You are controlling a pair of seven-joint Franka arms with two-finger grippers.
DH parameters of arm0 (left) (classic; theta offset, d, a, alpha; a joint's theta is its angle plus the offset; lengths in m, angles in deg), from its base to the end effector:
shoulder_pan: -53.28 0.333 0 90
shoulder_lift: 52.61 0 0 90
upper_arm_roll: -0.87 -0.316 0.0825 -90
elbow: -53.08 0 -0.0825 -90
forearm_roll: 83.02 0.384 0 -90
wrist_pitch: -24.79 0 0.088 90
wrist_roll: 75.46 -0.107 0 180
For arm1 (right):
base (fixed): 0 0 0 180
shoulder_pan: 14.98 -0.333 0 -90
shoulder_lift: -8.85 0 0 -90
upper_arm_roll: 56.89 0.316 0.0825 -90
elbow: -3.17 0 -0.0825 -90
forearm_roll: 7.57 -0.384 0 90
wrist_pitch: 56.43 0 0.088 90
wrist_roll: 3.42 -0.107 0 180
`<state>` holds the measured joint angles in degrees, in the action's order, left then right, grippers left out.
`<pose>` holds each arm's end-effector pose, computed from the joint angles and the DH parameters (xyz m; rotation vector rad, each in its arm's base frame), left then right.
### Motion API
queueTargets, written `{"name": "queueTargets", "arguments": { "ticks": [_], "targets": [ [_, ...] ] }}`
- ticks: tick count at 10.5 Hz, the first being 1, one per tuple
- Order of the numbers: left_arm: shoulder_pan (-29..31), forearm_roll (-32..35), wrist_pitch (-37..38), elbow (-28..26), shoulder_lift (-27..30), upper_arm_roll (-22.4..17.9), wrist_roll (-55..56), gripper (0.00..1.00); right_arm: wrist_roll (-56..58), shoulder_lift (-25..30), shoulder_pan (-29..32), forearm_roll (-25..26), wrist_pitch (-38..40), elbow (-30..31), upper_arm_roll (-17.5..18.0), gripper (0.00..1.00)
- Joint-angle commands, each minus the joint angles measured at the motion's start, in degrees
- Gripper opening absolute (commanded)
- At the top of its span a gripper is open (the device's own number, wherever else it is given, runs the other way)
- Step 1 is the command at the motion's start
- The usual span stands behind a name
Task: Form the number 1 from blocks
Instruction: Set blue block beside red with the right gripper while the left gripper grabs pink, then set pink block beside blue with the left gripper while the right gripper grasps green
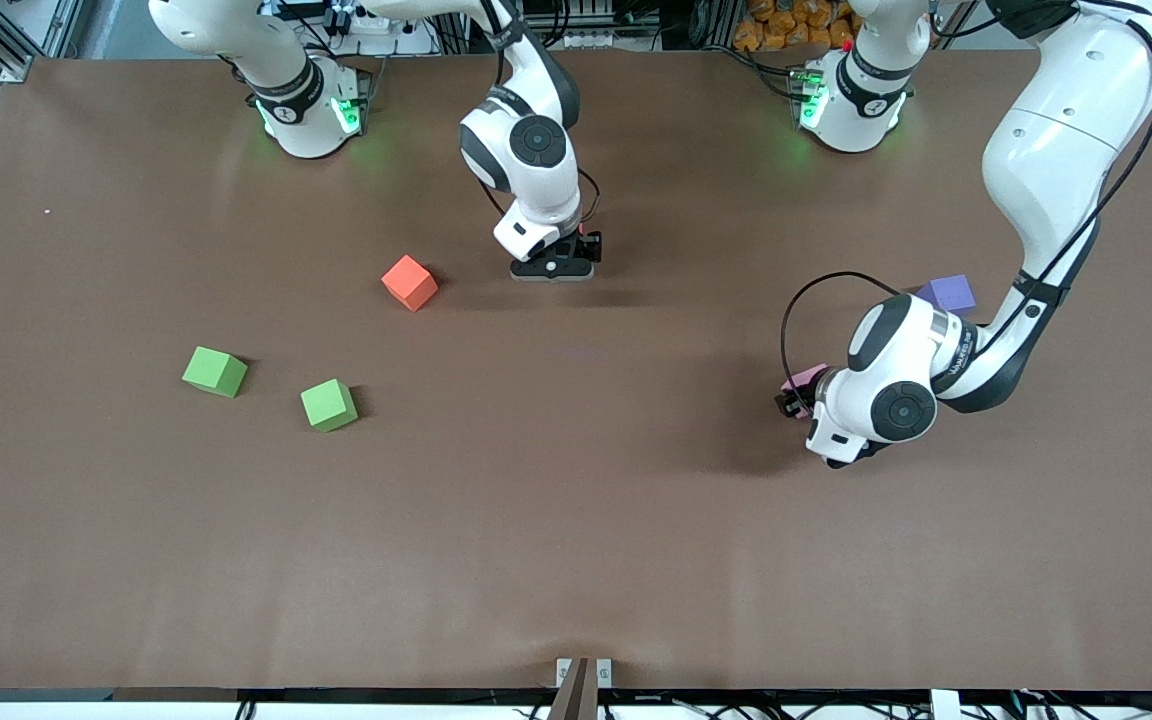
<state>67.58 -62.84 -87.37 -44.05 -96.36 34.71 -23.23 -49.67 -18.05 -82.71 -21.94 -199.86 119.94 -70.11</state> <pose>0.6096 -0.1625 0.1848 -2.9166 -0.6437 0.5317 0.3474 0.4884 0.2167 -3.0985 0.0493 0.0399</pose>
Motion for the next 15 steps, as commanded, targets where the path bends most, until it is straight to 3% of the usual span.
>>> {"name": "queueTargets", "arguments": {
  "ticks": [1,4,7,11,13,15],
  "targets": [
    [-0.32,1.26,0.54,0.8,0.77,-0.09,-0.29,0.0,-1.74,1.14,-0.82,1.19,-0.71,1.09,-0.49,1.0],
    [-6.44,1.09,0.54,3.78,0.77,0.26,-0.2,0.0,-1.3,6.84,5.39,1.37,-0.36,2.93,-0.58,1.0],
    [-13.48,-0.14,0.54,4.93,1.03,0.35,0.59,0.0,3.34,11.42,18.2,6.97,0.17,4.51,-0.32,1.0],
    [-23.42,-3.56,-3.13,6.25,0.33,0.17,3.49,0.0,31.51,13.98,34.66,7.52,4.73,4.43,-0.14,1.0],
    [-27.46,-5.41,-6.83,6.34,-0.72,0.0,4.02,0.0,40.5,13.28,38.01,7.52,4.74,4.43,-0.05,1.0],
    [-31.68,-5.77,-9.21,6.78,-2.3,-0.18,8.82,0.0,42.55,11.53,39.86,7.52,3.95,4.34,-0.05,1.0]
  ]
}}
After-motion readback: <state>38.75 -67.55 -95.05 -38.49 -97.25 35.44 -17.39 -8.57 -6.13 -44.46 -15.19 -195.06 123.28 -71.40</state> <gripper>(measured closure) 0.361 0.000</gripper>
